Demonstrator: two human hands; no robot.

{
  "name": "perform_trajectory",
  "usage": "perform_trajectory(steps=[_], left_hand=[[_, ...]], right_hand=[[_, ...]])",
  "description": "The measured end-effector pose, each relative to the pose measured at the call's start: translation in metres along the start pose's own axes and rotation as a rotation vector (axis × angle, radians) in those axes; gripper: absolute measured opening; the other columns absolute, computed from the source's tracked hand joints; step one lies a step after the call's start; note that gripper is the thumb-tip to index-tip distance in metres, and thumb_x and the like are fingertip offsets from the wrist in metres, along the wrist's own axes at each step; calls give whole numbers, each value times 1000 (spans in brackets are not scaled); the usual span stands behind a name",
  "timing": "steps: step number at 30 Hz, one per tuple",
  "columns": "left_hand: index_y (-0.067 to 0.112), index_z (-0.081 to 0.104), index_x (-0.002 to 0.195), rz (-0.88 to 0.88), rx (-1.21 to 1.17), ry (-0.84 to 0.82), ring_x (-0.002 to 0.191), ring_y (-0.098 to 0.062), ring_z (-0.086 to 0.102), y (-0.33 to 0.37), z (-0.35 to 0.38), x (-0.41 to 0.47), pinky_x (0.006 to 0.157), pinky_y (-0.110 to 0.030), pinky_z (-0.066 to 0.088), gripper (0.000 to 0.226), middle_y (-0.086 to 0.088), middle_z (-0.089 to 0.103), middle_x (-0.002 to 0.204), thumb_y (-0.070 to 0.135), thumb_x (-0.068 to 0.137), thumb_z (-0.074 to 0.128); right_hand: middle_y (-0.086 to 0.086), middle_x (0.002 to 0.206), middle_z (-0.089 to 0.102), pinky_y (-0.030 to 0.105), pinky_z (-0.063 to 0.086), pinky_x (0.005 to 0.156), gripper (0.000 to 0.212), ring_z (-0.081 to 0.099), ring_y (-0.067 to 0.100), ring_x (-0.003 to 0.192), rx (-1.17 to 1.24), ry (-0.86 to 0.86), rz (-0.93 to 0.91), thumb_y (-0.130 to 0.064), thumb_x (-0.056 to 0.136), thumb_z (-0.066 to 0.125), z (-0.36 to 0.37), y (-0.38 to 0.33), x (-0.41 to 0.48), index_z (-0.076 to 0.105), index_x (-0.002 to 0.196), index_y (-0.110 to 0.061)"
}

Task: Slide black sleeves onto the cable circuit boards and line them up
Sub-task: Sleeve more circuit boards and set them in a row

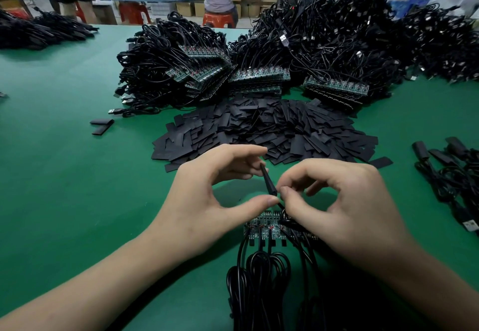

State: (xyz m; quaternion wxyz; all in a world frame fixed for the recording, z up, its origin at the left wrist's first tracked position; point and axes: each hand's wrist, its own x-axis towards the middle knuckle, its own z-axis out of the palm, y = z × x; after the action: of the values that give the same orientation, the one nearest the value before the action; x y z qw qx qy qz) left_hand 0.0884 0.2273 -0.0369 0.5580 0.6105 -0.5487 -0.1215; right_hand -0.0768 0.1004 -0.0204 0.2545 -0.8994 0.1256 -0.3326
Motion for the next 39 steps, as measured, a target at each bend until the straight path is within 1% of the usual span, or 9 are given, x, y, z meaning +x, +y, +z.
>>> perform_trajectory(steps=[4,7,13,18,23,30,35,37,39], left_hand=[[23,65,126,-38,-54,17,109,-18,69,-1,0,1,95,-24,54,55,5,72,111,24,75,86],[25,65,125,-67,-104,29,112,-19,68,-2,-1,1,96,-25,53,55,6,72,113,29,75,86],[25,65,124,-77,-134,6,111,-20,69,-2,-3,3,97,-26,53,54,5,72,113,35,74,83],[24,64,125,-69,-153,-18,109,-18,70,-3,-6,4,97,-25,53,55,3,72,112,32,74,84],[23,65,125,-60,-144,-32,108,-20,70,-3,-6,3,96,-24,53,57,2,72,110,32,73,85],[21,66,124,-20,-15,-52,106,-18,70,-2,-4,2,95,-25,54,60,7,73,109,32,70,90],[23,64,125,-24,-36,-42,107,-21,70,-3,-2,1,96,-25,53,56,6,72,109,35,74,85],[24,64,124,-40,-60,-29,107,-21,70,-4,-2,1,96,-25,53,55,4,72,109,35,74,84],[23,64,122,-61,-99,-4,106,-21,70,-6,-1,1,95,-26,54,54,4,72,108,35,74,84]], right_hand=[[-17,76,71,23,51,66,8,68,2,75,48,-26,13,-29,85,66,-2,-1,-2,73,86,-32],[-19,77,70,26,53,67,11,69,3,78,18,-62,18,-39,87,64,1,-1,-2,71,93,-33],[-18,77,70,25,53,64,6,69,3,76,-2,-28,-9,-31,88,71,2,0,-2,75,93,-32],[-19,78,71,21,52,64,5,69,3,74,44,-32,-7,-27,89,74,0,0,-1,76,90,-32],[-19,76,70,20,51,62,4,68,3,73,29,-31,-9,-28,87,75,-1,-1,-1,77,87,-31],[-15,71,65,27,52,59,5,65,9,67,-32,-42,-38,-26,83,68,2,-2,-3,72,83,-29],[-13,67,65,26,50,57,10,65,9,66,29,-10,30,-18,82,67,1,-1,-2,71,77,-26],[-12,69,66,28,51,59,8,66,9,68,40,-22,47,-24,84,65,0,-1,-2,70,80,-28],[-12,74,67,32,52,59,7,67,10,73,33,-68,56,-36,86,62,-1,-2,-4,68,87,-32]])
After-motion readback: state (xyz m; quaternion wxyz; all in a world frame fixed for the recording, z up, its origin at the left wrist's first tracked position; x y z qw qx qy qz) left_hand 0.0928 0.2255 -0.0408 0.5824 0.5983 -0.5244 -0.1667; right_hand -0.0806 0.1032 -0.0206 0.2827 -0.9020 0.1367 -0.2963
